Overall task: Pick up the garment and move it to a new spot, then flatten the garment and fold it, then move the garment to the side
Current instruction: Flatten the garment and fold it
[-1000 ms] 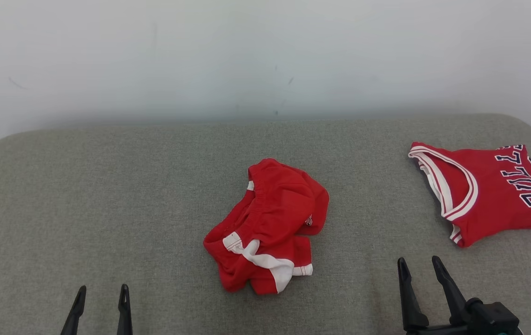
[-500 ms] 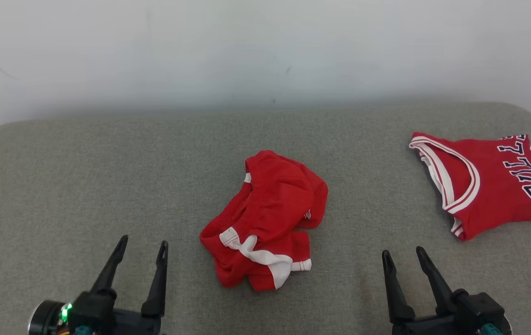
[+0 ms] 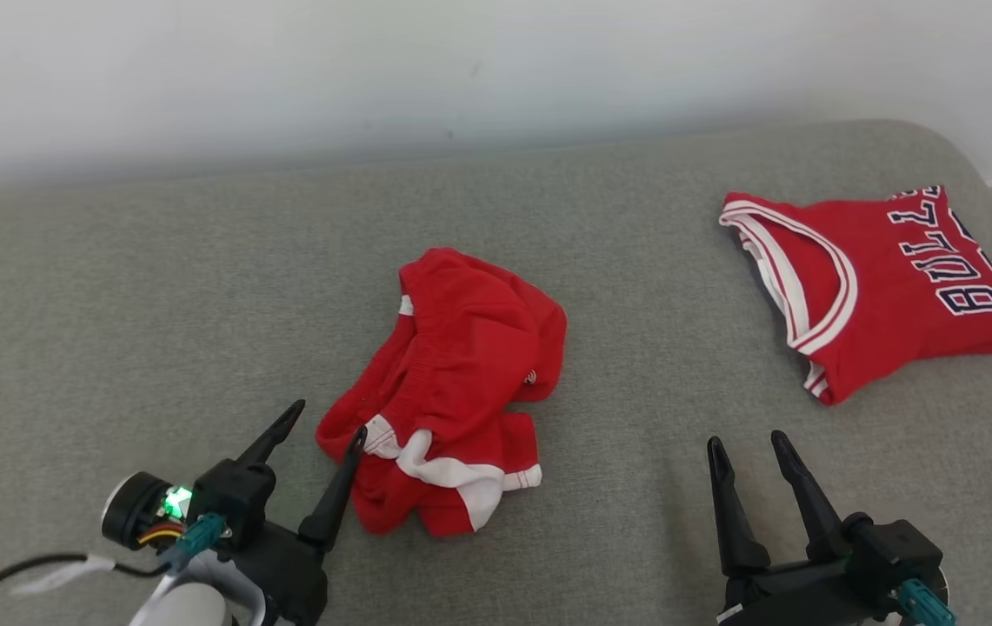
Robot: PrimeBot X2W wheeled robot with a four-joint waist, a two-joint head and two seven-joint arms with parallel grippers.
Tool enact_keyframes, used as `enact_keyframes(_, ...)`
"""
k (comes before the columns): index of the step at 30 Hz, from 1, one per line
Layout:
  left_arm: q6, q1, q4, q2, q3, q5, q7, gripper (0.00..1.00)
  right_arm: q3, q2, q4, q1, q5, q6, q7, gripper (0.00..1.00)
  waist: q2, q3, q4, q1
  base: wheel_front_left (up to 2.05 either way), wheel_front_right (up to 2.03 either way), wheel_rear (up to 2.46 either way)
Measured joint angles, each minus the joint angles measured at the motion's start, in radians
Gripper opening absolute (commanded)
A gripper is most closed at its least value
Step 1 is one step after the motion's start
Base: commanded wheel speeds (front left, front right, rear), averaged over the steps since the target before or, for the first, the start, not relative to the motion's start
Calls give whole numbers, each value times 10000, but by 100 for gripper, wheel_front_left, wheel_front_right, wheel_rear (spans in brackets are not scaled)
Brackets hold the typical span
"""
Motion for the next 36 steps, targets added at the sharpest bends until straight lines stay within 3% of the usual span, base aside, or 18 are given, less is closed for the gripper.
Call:
enact_keyframes(14, -4, -1609, 1862, 821, -3597, -2065, 171, 100, -151, -6, -17, -48, 136, 0, 0, 100, 1, 294, -378, 0, 0, 0, 0)
enact_keyframes(15, -4, -1732, 1946, 863, -3839, -2207, 176, 96, -144, -4, -10, -52, 136, 0, 0, 100, 1, 282, -379, 0, 0, 0, 0)
enact_keyframes(16, -4, -1842, 2027, 872, -4006, -2290, 174, 39, -144, -4, -4, -65, 136, 0, 0, 100, 1, 269, -380, 0, 0, 0, 0)
enact_keyframes(17, -4, -1935, 2086, 874, -4107, -2416, 169, 2, -148, -4, -6, -94, 136, 0, -2, 100, 0, 255, -381, 0, 0, 0, 0)
enact_keyframes(25, -4, -2274, 2268, 853, -4324, -3101, 27, 0, -290, -8, -25, 47, 136, 0, 0, 100, 1, 68, -242, 0, 0, 0, 0)
enact_keyframes(28, 21, -2169, 1649, 786, -3409, -3218, 0, 0, -397, -2, -10, 172, 134, 0, -2, 100, 1, -24, -83, -1, 0, 0, 0)
enact_keyframes(29, 111, -1722, 1083, 788, -2828, -3158, -2, 0, -430, -8, -19, 234, 132, 0, 0, 100, 0, -82, 42, -2, 0, 0, 0)
enact_keyframes(36, 623, 851, -686, 899, -1110, -2640, 0, 0, -596, -8, -42, 296, 71, 0, 0, 100, 0, -213, 565, -3, 0, 0, 0)
